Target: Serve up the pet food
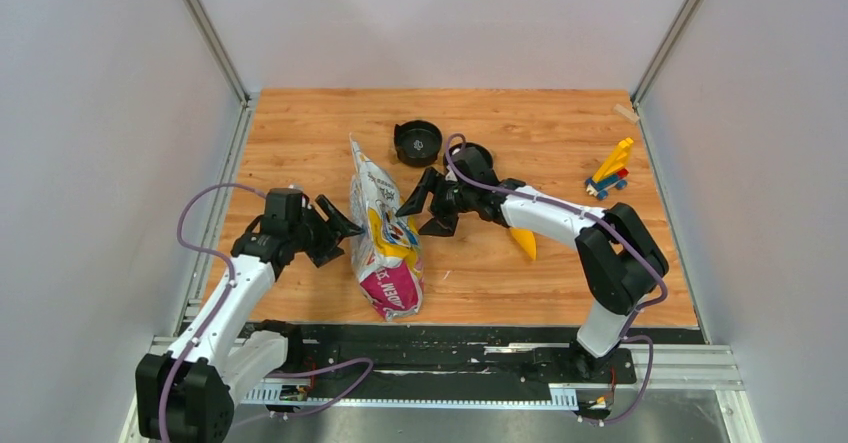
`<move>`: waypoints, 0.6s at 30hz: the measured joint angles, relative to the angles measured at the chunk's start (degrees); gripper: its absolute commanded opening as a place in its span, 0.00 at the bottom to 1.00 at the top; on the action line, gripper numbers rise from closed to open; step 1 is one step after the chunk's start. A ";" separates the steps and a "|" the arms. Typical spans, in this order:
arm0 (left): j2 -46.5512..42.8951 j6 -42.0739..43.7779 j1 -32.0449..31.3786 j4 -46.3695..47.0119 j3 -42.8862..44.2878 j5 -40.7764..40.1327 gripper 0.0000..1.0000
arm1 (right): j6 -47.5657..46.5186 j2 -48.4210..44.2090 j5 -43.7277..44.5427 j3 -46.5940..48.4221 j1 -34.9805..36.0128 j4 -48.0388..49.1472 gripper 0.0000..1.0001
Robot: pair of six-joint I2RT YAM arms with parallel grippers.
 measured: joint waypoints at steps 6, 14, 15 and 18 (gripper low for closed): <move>1.09 9.09 -1.49 -10.38 8.55 -4.85 0.87 | -4.57 -2.19 4.15 1.79 -0.20 -4.15 0.72; 4.22 22.64 -1.77 -20.46 32.20 -10.05 0.90 | -15.19 -11.80 9.38 9.31 -1.46 -14.43 0.65; 4.70 23.98 -1.77 -21.40 34.58 -9.51 0.89 | -16.48 -12.87 9.29 10.67 -1.64 -15.04 0.62; 5.92 26.51 -1.77 -23.34 39.95 -6.49 0.81 | -19.06 -15.15 8.33 13.70 -1.36 -15.74 0.51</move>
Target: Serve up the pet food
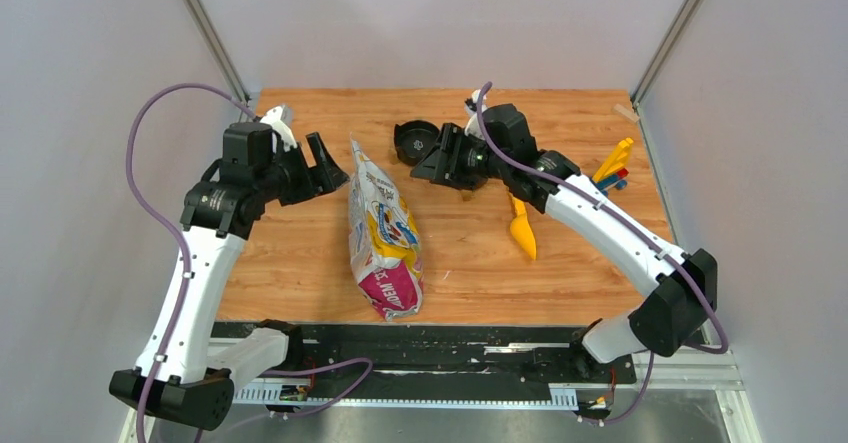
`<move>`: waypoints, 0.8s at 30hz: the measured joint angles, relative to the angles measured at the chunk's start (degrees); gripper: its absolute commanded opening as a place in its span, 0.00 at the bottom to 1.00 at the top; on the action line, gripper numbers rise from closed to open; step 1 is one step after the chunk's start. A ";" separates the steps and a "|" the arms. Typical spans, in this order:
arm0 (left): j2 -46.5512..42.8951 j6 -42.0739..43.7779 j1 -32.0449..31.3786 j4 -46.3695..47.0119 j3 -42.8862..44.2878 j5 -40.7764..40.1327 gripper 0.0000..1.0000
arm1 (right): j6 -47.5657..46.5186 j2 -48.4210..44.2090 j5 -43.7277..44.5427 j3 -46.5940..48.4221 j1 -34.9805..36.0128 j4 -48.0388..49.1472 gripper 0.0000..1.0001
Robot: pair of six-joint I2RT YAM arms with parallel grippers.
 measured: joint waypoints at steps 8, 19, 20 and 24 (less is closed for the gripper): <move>0.57 0.76 0.00 -1.18 4.94 10.82 0.61 | -1.49 1.07 -1.27 8.20 7.23 -1.16 0.40; 0.33 -0.68 -0.02 -1.22 3.17 16.46 0.54 | 3.23 9.29 1.79 13.77 13.11 -1.84 0.28; 0.31 -0.76 -0.02 -1.22 2.62 16.59 0.53 | 3.37 9.62 1.95 13.79 13.40 -1.99 0.28; 0.31 -1.25 -0.02 -1.20 2.10 16.68 0.50 | 3.61 10.32 2.54 14.67 14.19 -2.21 0.28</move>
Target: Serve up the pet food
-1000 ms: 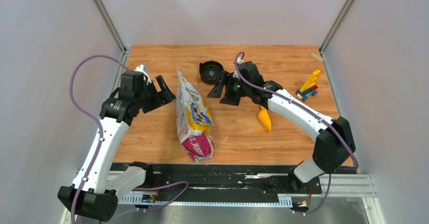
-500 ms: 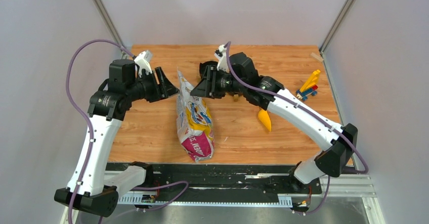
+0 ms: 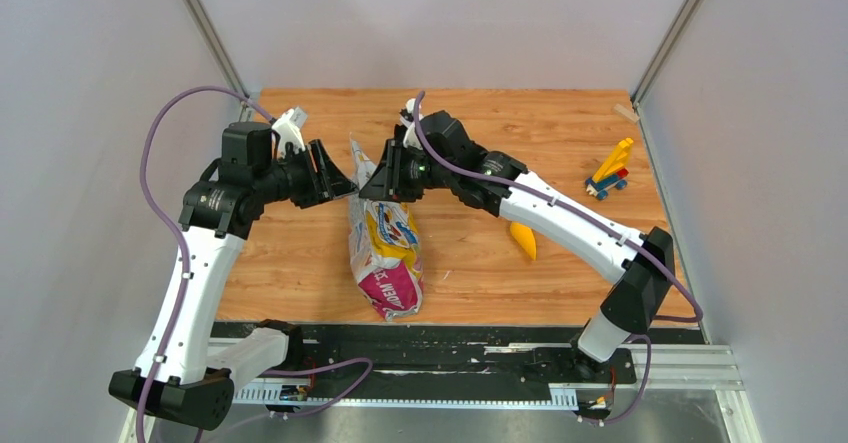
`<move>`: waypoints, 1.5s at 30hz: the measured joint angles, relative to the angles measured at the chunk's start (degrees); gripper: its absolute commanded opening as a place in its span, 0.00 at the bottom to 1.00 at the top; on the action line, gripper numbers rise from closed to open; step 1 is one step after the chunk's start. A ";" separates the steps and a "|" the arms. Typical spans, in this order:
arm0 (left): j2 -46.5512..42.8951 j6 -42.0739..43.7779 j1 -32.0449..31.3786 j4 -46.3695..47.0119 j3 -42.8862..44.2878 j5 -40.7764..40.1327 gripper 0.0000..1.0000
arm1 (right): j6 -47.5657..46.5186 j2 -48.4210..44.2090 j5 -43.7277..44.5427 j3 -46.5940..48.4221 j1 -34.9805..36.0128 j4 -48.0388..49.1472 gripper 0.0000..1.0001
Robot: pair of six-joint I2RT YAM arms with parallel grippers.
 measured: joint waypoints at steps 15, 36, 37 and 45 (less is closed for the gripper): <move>0.02 -0.28 0.02 0.90 0.00 0.15 0.44 | 0.46 1.77 1.88 3.34 1.33 -2.91 0.20; 0.39 -0.11 0.02 2.75 -2.10 1.55 0.41 | 0.44 5.07 12.70 12.33 5.92 -14.75 0.17; 0.44 -0.04 0.02 2.75 -2.10 1.64 0.41 | 0.44 5.29 13.11 12.63 6.14 -15.10 0.17; 0.55 0.94 0.00 2.03 -2.10 1.92 0.40 | -0.50 5.70 16.26 14.03 7.10 -16.79 0.00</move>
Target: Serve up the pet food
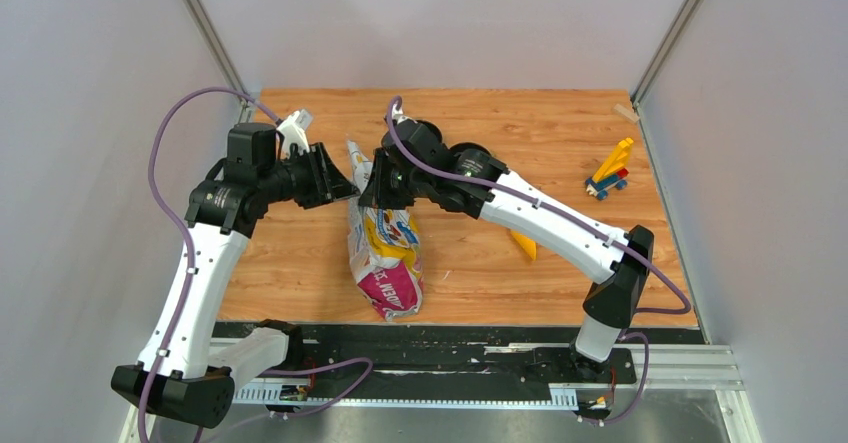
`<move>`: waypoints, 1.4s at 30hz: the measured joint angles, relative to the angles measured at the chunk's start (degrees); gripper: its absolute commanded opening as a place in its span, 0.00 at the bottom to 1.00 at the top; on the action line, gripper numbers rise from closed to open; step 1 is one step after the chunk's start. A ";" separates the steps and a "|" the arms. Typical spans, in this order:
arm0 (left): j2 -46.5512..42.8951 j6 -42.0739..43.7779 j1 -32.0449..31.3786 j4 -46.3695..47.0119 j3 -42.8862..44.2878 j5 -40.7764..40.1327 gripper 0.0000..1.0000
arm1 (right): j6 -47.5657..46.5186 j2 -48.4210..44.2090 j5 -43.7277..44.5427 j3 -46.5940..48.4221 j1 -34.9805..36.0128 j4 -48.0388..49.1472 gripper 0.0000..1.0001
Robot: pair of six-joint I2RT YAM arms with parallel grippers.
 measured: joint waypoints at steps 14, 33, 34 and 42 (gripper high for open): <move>0.02 1.73 0.02 -1.20 0.11 0.22 0.41 | -1.75 -1.70 0.20 -4.74 0.07 5.14 0.00; -3.43 3.69 0.02 -4.09 -1.84 1.09 0.43 | -1.60 -6.19 -9.92 -14.10 -2.69 18.51 0.00; -3.50 3.54 0.02 -3.76 -2.05 1.40 0.44 | -1.77 -6.19 -10.21 -14.21 -2.82 18.60 0.00; -3.56 1.33 0.00 -1.66 -4.22 5.38 0.48 | -2.25 -6.19 -11.45 -14.71 -3.32 19.67 0.00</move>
